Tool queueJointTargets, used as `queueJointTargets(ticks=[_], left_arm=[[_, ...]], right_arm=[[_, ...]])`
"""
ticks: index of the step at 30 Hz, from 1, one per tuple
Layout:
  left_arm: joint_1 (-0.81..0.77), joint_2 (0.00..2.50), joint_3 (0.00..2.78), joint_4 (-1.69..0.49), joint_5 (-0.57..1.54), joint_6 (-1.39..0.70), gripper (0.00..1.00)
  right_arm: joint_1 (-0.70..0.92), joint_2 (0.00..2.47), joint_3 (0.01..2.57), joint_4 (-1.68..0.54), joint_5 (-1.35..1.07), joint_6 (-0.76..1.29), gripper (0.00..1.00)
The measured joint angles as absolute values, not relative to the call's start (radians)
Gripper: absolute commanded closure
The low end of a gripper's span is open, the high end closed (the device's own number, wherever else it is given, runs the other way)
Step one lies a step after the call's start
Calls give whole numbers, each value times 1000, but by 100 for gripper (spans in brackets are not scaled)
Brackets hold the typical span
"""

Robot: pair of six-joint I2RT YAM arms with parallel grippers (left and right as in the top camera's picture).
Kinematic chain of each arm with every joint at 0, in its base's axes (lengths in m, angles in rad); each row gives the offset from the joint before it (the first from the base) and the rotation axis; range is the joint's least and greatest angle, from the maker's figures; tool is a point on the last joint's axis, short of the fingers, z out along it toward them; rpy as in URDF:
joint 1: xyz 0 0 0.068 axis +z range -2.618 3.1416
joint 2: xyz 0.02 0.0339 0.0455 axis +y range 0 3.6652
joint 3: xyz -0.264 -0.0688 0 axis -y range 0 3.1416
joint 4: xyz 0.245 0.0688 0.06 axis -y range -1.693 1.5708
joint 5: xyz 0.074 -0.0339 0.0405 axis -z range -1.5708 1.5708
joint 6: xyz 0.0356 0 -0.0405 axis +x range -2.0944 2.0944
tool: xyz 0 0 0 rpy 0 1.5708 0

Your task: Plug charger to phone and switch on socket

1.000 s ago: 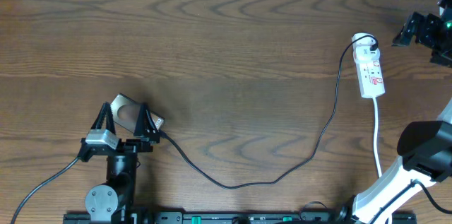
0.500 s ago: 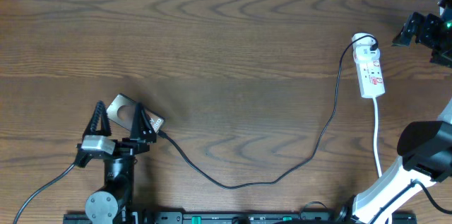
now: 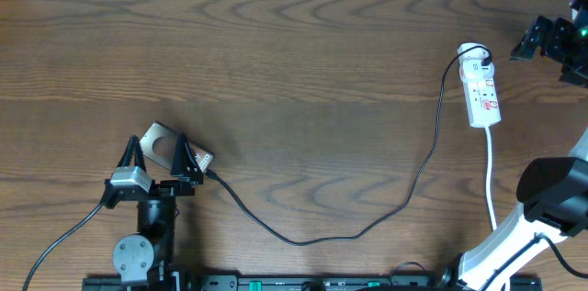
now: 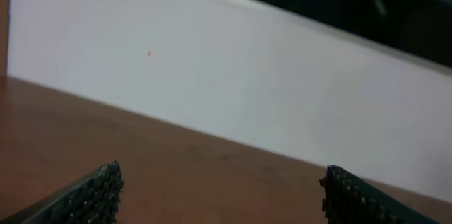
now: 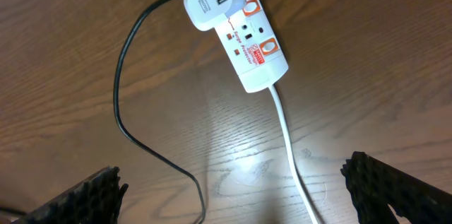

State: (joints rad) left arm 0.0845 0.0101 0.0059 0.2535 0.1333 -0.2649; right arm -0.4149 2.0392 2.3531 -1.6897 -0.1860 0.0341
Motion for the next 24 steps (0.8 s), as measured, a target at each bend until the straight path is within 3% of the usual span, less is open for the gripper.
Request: queueJointTargets(ticks=[12,24], left_arm=[[84,10,6,17,133,-265,11],[84,10,12,-15,117,-257,11]], right_arm=[[-415,2039,2353,-1690,-186,34,1],[-415,2039,2353,-1690,-186,34,1]])
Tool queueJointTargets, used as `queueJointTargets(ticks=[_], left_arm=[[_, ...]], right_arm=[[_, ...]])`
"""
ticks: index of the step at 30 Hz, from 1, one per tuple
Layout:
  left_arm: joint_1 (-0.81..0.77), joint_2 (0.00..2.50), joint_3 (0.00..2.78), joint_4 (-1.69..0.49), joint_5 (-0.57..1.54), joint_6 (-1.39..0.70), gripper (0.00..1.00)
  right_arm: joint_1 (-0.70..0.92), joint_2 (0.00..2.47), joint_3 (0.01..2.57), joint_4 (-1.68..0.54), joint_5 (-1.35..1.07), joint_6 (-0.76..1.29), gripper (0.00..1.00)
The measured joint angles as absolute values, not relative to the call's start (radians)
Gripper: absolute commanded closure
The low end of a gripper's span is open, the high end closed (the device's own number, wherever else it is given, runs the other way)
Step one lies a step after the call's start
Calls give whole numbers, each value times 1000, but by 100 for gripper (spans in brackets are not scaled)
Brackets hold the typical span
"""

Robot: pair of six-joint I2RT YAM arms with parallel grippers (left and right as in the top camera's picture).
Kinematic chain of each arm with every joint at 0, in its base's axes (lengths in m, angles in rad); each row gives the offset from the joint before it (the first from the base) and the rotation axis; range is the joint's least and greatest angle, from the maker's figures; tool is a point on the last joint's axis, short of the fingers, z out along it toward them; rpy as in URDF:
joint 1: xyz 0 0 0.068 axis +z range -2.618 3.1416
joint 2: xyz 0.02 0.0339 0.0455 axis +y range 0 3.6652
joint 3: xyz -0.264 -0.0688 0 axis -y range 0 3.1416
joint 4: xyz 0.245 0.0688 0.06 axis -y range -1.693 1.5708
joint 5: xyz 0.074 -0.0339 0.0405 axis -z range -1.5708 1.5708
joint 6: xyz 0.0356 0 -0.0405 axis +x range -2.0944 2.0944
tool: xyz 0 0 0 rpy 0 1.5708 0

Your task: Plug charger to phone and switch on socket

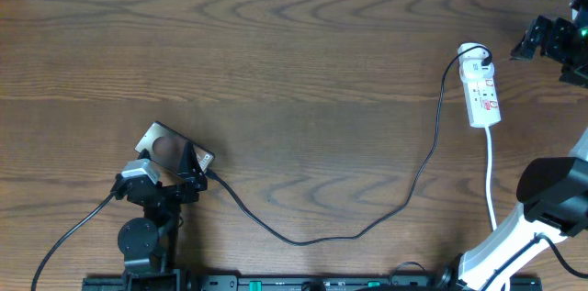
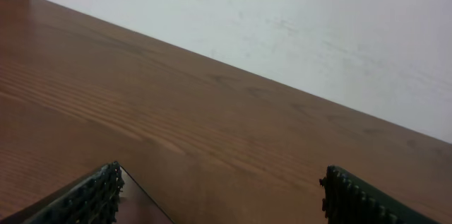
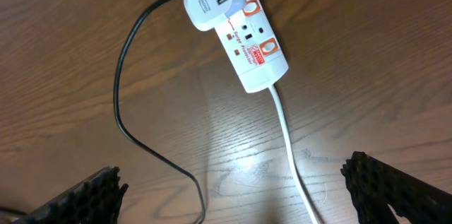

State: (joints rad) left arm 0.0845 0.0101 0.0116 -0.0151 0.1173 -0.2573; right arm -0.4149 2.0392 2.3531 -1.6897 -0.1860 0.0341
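A grey phone (image 1: 163, 145) lies flat on the wooden table at the left. Its corner (image 2: 145, 206) shows in the left wrist view. A black cable (image 1: 367, 227) runs from the phone's near right end to a white charger adapter (image 3: 208, 6) in the white socket strip (image 3: 252, 47), also in the overhead view (image 1: 482, 89). A red light glows on the strip beside the adapter. My left gripper (image 1: 165, 179) stands open just in front of the phone (image 2: 222, 196). My right gripper (image 3: 229, 178) hangs open above the strip's near end, holding nothing (image 1: 533, 41).
The strip's white lead (image 3: 291, 153) runs toward the front edge past the right arm's base (image 1: 551, 199). A white wall (image 2: 282, 26) borders the table's far side.
My left gripper was over the phone's near end and now sits lower and nearer the front edge. More of the phone is uncovered. The right arm, cable and strip have not moved.
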Motion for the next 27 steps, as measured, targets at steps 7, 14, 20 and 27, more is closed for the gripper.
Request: queueJointTargets(ticks=[7,14,20,27], left_arm=[[84,10,12,-15,121,-142,11],[84,10,12,-15,121,-50,11],[84,10,12,-15,121,-32,11],[84,10,12,-15,121,-25,11]], right_arm=[[-415,2039,2353,-1690,-186,34,1],[-415,2039,2353,-1690,-186,34,1],[-415,2039,2353,-1690,-186,34,1],[-415,2039,2353,-1690,-186,34,1]])
